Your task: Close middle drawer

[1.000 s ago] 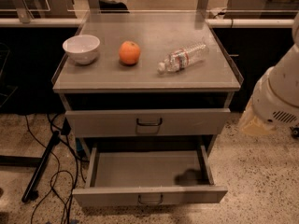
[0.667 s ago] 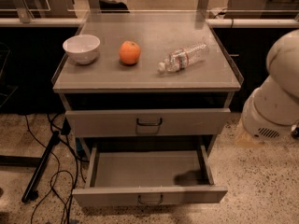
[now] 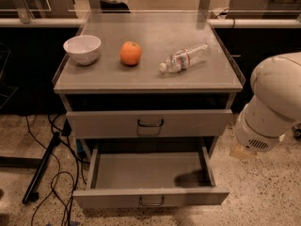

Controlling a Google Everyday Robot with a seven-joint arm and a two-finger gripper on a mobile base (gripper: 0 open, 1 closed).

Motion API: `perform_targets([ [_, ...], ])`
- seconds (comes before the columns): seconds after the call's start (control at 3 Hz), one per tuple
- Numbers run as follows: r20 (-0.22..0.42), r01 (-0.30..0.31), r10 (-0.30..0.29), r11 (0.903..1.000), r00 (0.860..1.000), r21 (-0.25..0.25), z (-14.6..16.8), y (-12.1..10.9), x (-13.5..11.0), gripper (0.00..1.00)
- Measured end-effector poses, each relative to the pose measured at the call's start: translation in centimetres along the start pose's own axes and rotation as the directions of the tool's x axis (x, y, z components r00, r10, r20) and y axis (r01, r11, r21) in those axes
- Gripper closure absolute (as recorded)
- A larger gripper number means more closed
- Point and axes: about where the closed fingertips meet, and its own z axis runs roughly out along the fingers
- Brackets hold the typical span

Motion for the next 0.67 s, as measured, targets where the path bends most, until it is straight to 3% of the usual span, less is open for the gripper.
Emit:
perform_targets([
  [0.33, -0.01, -0.002, 0.001, 0.9998, 1.0, -0.019, 0.9, 1.2, 0.1, 1.0],
  [0.67, -0.04, -0.011, 0.009, 0.9988, 0.999, -0.047, 4.4, 3.1, -0.2, 1.0],
])
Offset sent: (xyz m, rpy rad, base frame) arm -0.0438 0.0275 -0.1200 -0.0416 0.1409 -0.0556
